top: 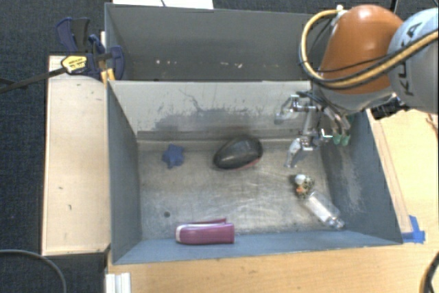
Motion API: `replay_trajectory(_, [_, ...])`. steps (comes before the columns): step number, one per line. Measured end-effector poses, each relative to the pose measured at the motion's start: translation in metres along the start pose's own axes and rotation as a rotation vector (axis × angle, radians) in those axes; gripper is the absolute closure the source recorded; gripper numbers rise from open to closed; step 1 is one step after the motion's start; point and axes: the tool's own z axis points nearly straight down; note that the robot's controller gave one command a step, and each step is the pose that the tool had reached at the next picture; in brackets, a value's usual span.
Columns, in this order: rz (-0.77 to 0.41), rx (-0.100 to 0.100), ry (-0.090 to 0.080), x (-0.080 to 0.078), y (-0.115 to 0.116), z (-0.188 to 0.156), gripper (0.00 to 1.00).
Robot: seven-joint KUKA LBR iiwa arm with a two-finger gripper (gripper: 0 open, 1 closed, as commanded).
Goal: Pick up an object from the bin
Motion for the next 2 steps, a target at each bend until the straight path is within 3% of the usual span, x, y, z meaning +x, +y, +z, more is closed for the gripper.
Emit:
replay_trajectory(1, [-0.221, 0.004, -0.014, 0.038, 0.044, 0.114, 0.00])
replay_trajectory(2, [-0.374, 0.000, -0.007, 0.021, 0.205, 0.105, 0.00])
